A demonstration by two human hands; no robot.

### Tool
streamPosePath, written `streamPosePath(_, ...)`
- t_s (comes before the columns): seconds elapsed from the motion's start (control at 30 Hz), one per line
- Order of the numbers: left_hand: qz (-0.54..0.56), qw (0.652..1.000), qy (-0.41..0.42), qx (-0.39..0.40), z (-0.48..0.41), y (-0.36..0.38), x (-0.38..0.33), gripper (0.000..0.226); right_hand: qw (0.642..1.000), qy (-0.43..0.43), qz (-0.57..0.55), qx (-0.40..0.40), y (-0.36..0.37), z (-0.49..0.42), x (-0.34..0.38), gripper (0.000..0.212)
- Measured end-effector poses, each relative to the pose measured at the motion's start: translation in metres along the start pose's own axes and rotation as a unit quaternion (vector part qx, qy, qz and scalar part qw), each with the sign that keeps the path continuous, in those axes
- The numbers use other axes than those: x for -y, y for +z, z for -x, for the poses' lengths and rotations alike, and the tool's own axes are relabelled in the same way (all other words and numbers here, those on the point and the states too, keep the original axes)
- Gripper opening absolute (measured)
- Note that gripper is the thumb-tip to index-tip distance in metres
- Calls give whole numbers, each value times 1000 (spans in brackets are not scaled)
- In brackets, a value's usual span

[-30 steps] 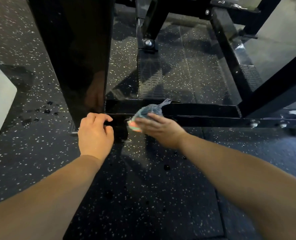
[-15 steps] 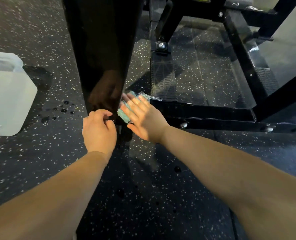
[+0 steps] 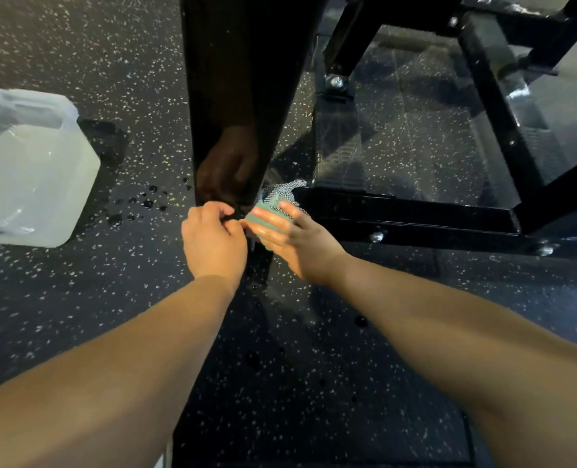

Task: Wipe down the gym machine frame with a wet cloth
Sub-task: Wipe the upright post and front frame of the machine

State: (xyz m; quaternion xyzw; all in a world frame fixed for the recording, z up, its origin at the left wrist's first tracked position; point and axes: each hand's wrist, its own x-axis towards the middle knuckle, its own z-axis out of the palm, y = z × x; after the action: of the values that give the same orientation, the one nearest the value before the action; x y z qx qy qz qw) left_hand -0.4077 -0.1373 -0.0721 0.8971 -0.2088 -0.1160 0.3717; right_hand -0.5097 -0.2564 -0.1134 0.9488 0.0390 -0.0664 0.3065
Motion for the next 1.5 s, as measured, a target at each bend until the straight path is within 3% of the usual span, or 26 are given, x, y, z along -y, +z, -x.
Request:
streamPosePath(0.07,0,1000,2,3,-1,0,2,25,998,-42,21,41,9,16,-7,62)
streamPosePath(0.13,-6,1000,-2,7,-1,0,3,25,999,-47,-8,9,15,38,-28,61)
streamPosePath(0.2,7,1000,-18,1,-2,-1,2,24,996,-6,-79,-46,24,58,-39,63)
streamPosePath(0.27,51,997,-45,-19,-2,-2,0,20,980,94,-162,-66,20,58,-38,58)
streamPosePath(0.33,108,990,-83,-44,-5,-4,-1,17,929,256,-259,-67,-4,29,-28,57)
streamPosePath(0.37,129,985,-104,-54,-6,-6,-2,15,904,298,-302,-51,-14,11,-23,55)
streamPosePath(0.5,149,980,-105,-83,-9,-18,-7,20,826,326,-454,-67,-38,-39,-2,63)
streamPosePath(0.57,160,981,-80,-80,-10,-22,-13,25,828,320,-446,-114,-34,-27,1,56)
streamPosePath(0.63,163,982,-62,-76,-11,-27,-18,22,872,274,-380,-141,-27,-8,-7,46)
streamPosePath(0.7,180,979,-60,-75,-10,-29,-23,23,905,226,-351,-87,-22,6,-22,48)
streamPosePath(0.73,194,976,-62,-74,-9,-30,-27,23,897,238,-369,-48,-25,7,-26,51)
streamPosePath(0.83,211,973,-58,-71,-5,-34,-35,26,818,342,-462,-32,-45,-13,-14,48)
streamPosePath(0.97,215,971,-79,-70,-4,-44,-46,24,777,389,-494,25,-67,-29,-12,38)
streamPosePath(1.03,223,968,-92,-67,-4,-47,-49,26,720,420,-552,29,-71,-25,-22,37)
streamPosePath(1.07,228,967,-97,-65,-4,-48,-49,27,663,443,-603,23,-75,-23,-24,37)
streamPosePath(1.1,233,965,-102,-64,-3,-49,-49,29,577,473,-666,6,-76,-23,-24,38)
streamPosePath(1.2,254,958,-109,-76,0,-46,-52,32,181,516,-829,-118,-96,-33,-26,33)
streamPosePath(1.23,261,956,-101,-84,0,-45,-58,33,98,485,-854,-160,-105,-35,-34,30)
streamPosePath(1.27,270,954,-86,-94,1,-45,-65,35,54,450,-869,-197,-117,-35,-44,28)
streamPosePath(1.33,283,950,-38,-128,0,-51,-86,42,12,382,-886,-264,-134,-38,-67,33)
streamPosePath(1.4,280,949,-1,-149,-1,-59,-105,50,38,345,-895,-281,-143,-40,-70,48)
streamPosePath(1.5,280,947,14,-156,5,-65,-117,43,65,330,-917,-216,-126,-45,-36,53)
